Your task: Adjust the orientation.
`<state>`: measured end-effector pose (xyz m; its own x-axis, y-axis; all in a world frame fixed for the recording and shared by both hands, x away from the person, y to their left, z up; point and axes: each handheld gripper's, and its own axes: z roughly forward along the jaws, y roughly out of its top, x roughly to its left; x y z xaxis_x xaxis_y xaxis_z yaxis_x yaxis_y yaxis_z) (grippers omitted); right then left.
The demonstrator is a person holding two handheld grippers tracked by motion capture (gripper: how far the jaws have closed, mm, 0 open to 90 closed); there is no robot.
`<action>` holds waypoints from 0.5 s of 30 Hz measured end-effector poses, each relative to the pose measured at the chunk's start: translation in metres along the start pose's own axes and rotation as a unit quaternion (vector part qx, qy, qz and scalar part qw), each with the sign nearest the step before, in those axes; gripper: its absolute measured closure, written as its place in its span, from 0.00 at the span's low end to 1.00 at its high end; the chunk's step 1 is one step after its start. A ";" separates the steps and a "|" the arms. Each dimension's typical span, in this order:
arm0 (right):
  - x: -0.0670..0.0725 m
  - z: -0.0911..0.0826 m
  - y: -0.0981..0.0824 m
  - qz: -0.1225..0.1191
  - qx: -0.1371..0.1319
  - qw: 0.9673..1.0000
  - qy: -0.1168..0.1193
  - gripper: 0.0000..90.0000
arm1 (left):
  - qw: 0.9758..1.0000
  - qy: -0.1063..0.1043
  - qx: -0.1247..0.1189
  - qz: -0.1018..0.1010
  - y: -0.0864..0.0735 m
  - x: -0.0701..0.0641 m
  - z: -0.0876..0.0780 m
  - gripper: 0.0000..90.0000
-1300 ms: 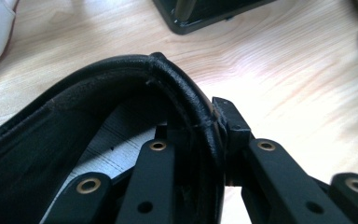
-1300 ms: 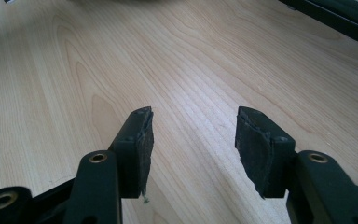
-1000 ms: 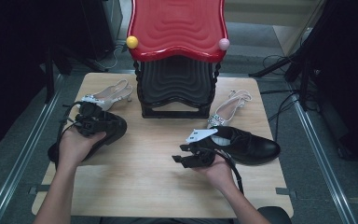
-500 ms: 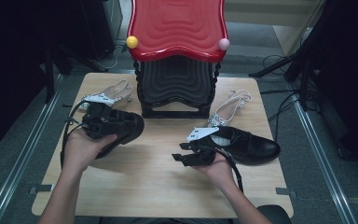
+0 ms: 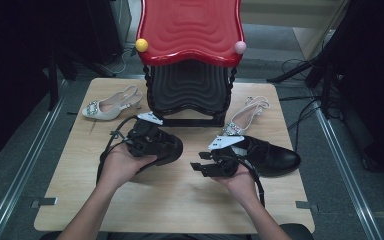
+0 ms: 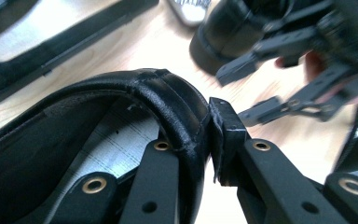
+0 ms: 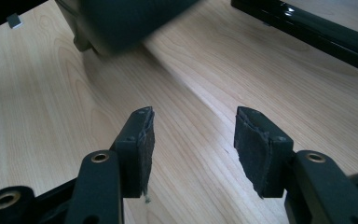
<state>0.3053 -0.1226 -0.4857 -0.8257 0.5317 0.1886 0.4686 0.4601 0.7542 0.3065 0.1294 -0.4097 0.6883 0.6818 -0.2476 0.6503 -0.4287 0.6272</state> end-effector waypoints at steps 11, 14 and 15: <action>-0.002 -0.008 -0.008 0.012 -0.002 1.000 -0.013 0.54 | 0.998 -0.008 0.064 0.010 0.001 0.002 0.059 0.88; -0.003 -0.010 -0.010 0.014 -0.002 1.000 -0.016 0.54 | 0.997 -0.008 0.075 0.012 0.000 0.002 0.068 0.88; -0.003 -0.011 -0.010 0.015 -0.002 1.000 -0.016 0.54 | 0.997 -0.006 0.077 0.013 0.001 0.001 0.069 0.88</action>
<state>0.2997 -0.1366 -0.4870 -0.8006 0.5681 0.1905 0.4912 0.4403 0.7516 0.3299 0.0890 -0.4605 0.7088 0.6624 -0.2425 0.6733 -0.5326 0.5128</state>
